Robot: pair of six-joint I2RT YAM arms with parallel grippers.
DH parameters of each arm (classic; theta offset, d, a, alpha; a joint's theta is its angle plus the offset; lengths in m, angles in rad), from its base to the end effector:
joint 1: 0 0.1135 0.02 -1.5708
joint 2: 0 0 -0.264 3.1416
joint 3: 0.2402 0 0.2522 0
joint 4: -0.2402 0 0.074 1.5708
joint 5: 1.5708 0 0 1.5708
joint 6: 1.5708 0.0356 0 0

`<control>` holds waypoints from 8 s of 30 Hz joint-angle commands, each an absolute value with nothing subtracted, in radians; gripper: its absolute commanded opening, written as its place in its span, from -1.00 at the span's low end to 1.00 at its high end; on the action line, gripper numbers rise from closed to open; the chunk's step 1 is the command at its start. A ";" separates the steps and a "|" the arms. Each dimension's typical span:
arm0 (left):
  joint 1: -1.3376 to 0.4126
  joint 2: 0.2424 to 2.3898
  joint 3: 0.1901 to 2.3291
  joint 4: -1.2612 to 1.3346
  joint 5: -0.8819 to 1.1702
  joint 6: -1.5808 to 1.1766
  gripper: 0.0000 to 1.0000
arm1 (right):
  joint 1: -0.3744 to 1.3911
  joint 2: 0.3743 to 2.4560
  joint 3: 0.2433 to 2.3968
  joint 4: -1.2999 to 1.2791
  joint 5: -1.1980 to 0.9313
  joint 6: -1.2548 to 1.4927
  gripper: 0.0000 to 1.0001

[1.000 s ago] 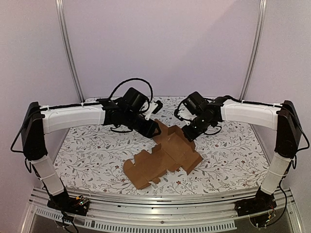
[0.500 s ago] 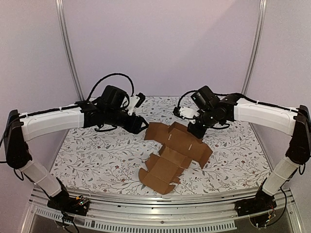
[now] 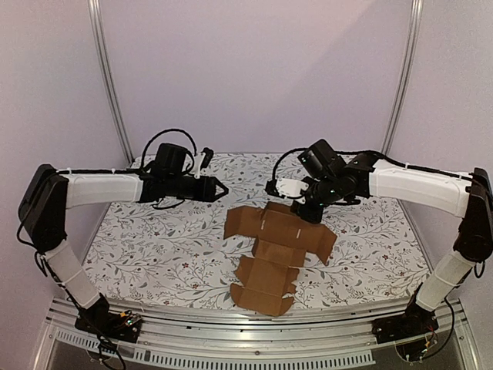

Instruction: Fold the paper box

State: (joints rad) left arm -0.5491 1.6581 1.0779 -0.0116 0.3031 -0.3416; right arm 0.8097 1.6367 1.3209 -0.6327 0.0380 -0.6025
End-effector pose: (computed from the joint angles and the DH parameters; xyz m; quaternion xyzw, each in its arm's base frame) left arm 0.3104 -0.2024 0.2322 0.1610 0.8604 -0.3205 0.3621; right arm 0.2443 0.2545 0.2688 -0.6132 0.7280 0.0137 0.3063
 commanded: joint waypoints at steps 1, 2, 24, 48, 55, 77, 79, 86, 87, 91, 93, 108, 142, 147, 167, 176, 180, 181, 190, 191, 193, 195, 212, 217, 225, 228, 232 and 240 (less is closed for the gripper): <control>-0.534 1.775 1.074 0.096 0.449 -0.415 0.11 | 0.824 1.629 1.334 -0.613 0.027 -0.624 -1.00; -0.534 1.794 1.074 0.118 0.464 -0.426 0.10 | 0.826 1.633 1.337 -0.612 0.031 -0.624 -1.00; -0.557 1.804 0.937 0.240 0.645 -0.484 -0.13 | 0.829 1.724 1.389 -0.624 0.075 -0.553 -1.00; -0.641 1.797 0.940 0.256 0.744 -0.443 -0.15 | 0.829 1.766 1.420 -0.672 0.074 -0.493 -1.00; -0.652 1.824 0.939 0.258 0.735 -0.437 -0.16 | 0.835 1.775 1.410 -0.666 0.097 -0.482 -1.00; -0.676 1.826 0.922 0.250 0.756 -0.416 -0.18 | 0.980 1.738 1.256 -0.434 0.461 -0.563 -1.00; -0.679 1.826 0.919 0.248 0.752 -0.414 -0.18 | 0.995 1.730 1.236 -0.396 0.494 -0.572 -1.00; -0.689 1.821 0.915 0.232 0.746 -0.403 -0.19 | 1.029 1.701 1.185 -0.293 0.573 -0.598 -1.00; -0.690 1.821 0.916 0.229 0.745 -0.402 -0.19 | 1.033 1.697 1.178 -0.280 0.582 -0.605 -1.00; -0.692 1.817 0.917 0.227 0.744 -0.400 -0.19 | 1.047 1.674 1.147 -0.223 0.614 -0.629 -1.00; -0.692 1.811 0.919 0.223 0.742 -0.398 -0.19 | 1.055 1.670 1.135 -0.198 0.629 -0.641 -1.00; -0.710 1.804 0.925 0.161 0.650 -0.357 -0.20 | 1.132 1.699 1.077 -0.069 0.765 -0.748 -1.00; -0.905 1.746 0.832 0.368 0.125 -0.363 0.04 | 1.200 1.766 1.076 -0.189 0.848 -0.536 -1.00; -0.915 1.763 0.833 0.396 0.125 -0.360 0.05 | 1.206 1.796 1.090 -0.227 0.848 -0.486 -1.00; -0.928 1.815 0.768 0.494 0.088 -0.358 0.03 | 1.218 1.798 1.099 -0.321 0.815 -0.382 -1.00; -0.933 1.863 0.739 0.639 0.076 -0.352 -0.05 | 1.230 1.770 1.099 -0.381 0.803 -0.331 -1.00; -0.942 1.872 0.746 0.654 0.085 -0.332 -0.04 | 1.230 1.764 1.106 -0.392 0.798 -0.307 -1.00; -0.944 1.874 0.750 0.654 0.089 -0.328 -0.03 | 1.232 1.766 1.110 -0.398 0.798 -0.303 -1.00; -0.970 1.872 0.764 0.651 0.092 -0.316 -0.02 | 1.237 1.806 1.166 -0.459 0.817 -0.273 -1.00; -0.973 1.870 0.764 0.647 0.089 -0.312 -0.02 | 1.237 1.808 1.172 -0.465 0.822 -0.269 -1.00; -0.981 1.864 0.762 0.639 0.081 -0.306 -0.02 | 1.237 1.813 1.185 -0.480 0.834 -0.264 -1.00; -0.986 1.856 0.757 0.633 0.074 -0.304 -0.01 | 1.237 1.816 1.196 -0.491 0.837 -0.259 -1.00; -1.001 1.852 0.758 0.617 0.039 -0.301 -0.69 | 1.250 1.811 1.228 -0.543 0.825 -0.193 -1.00; -1.002 1.843 0.757 0.617 0.049 -0.298 -0.90 | 1.253 1.820 1.249 -0.556 0.822 -0.183 -1.00; -1.006 1.838 0.758 0.612 0.042 -0.287 -1.00 | 1.253 1.823 1.275 -0.573 0.791 -0.146 -0.82; -1.006 1.835 0.758 0.611 0.032 -0.281 -1.00 | 1.253 1.806 1.273 -0.571 0.777 -0.128 -0.50; -1.006 1.834 0.764 0.594 0.003 -0.268 -1.00 | 1.253 1.765 1.276 -0.567 0.741 -0.121 -0.07; -1.002 1.830 0.775 0.605 -0.052 -0.165 -1.00 | 1.224 1.602 1.249 -0.559 0.569 -0.105 0.28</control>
